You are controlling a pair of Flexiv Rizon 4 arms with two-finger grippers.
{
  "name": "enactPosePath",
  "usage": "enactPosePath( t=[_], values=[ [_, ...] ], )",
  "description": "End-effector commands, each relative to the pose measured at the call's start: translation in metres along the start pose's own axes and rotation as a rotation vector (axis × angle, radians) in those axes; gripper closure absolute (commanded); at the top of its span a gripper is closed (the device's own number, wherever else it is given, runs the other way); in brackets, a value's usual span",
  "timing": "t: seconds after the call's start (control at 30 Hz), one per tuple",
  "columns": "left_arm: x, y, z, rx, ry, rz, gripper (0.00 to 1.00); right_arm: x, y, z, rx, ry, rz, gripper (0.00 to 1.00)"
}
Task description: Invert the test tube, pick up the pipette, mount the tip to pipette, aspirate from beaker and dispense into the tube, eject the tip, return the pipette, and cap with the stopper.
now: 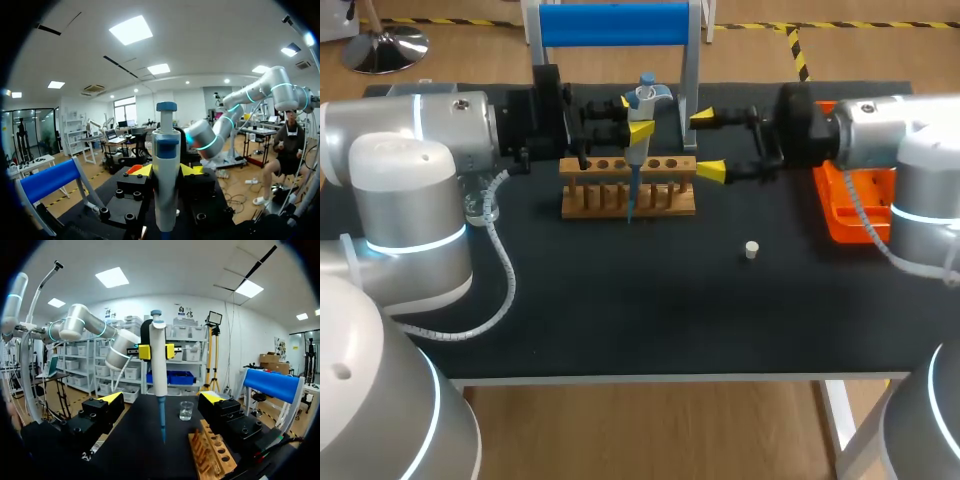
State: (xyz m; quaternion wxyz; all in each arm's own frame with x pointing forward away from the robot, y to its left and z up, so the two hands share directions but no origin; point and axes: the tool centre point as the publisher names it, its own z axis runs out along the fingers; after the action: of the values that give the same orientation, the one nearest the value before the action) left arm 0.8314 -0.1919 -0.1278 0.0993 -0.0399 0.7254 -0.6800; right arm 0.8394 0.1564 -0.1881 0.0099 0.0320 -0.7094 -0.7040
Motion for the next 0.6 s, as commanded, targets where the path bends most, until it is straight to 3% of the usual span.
enactPosePath(
  t=[0.03, 0.6],
  values=[
    [0.0, 0.0, 0.001, 0.002, -0.004, 0.001, 1.0, 0.006, 0.003, 0.012, -0.004, -0.006, 0.002, 0.0],
    [0.0, 0.0, 0.001, 0.002, -0.004, 0.001, 1.0, 0.003, 0.012, 0.049, -0.029, 0.024, 0.004, 0.0]
  ],
)
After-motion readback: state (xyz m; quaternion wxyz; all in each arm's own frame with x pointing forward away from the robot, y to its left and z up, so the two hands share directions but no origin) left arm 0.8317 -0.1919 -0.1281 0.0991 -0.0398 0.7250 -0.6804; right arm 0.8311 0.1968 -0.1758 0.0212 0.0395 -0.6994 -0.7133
